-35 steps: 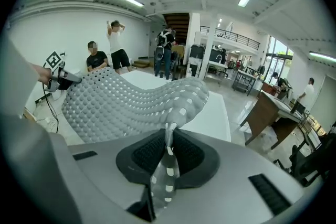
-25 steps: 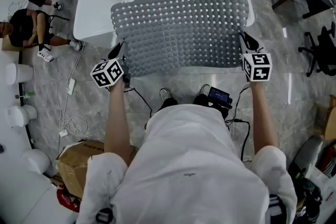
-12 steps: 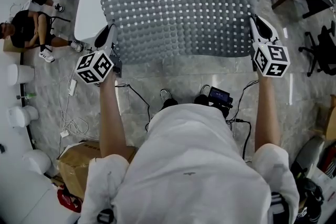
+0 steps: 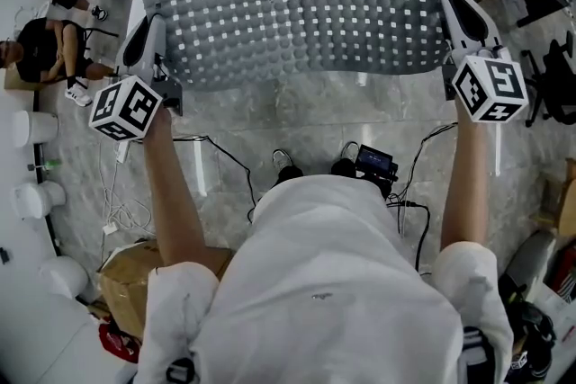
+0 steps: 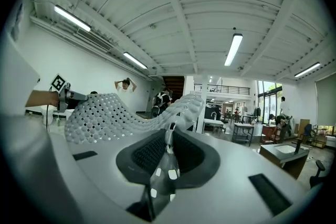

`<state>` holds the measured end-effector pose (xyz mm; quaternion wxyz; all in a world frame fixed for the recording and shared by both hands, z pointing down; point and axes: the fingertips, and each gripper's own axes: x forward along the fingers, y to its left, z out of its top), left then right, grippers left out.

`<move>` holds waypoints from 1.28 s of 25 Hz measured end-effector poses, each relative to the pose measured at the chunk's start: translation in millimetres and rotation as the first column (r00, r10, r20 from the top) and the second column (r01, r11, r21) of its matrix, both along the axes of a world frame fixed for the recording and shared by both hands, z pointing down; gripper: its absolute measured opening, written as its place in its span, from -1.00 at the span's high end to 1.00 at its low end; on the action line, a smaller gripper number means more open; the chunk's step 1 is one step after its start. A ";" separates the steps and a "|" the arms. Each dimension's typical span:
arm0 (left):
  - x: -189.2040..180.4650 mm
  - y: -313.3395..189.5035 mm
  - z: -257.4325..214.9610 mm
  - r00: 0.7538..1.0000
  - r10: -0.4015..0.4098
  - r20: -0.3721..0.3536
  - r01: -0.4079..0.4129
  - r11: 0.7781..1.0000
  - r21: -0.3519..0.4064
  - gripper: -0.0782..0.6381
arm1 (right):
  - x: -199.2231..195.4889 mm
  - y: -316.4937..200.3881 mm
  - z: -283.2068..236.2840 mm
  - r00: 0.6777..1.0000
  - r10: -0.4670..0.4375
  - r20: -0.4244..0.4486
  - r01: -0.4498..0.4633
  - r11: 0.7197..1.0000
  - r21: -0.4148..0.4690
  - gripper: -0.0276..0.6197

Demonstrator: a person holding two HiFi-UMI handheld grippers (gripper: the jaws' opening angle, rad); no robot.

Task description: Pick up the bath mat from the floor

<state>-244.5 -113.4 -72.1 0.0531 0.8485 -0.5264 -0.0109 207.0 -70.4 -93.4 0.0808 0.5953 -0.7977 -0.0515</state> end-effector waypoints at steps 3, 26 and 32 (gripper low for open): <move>-0.6 -2.3 -23.7 1.000 0.003 -0.007 -0.003 0.999 0.045 0.63 | -2.3 0.4 -21.7 1.000 -0.023 0.005 0.023 0.999 0.042 0.76; -43.6 6.9 -66.5 0.996 -0.073 -0.044 0.078 0.987 0.141 0.63 | 28.4 27.2 -60.7 0.994 -0.006 0.107 -0.011 0.989 0.150 0.76; -39.7 8.5 -69.9 0.996 -0.079 -0.038 0.084 0.985 0.153 0.63 | 32.5 28.3 -63.1 0.997 0.005 0.081 -0.018 0.986 0.163 0.77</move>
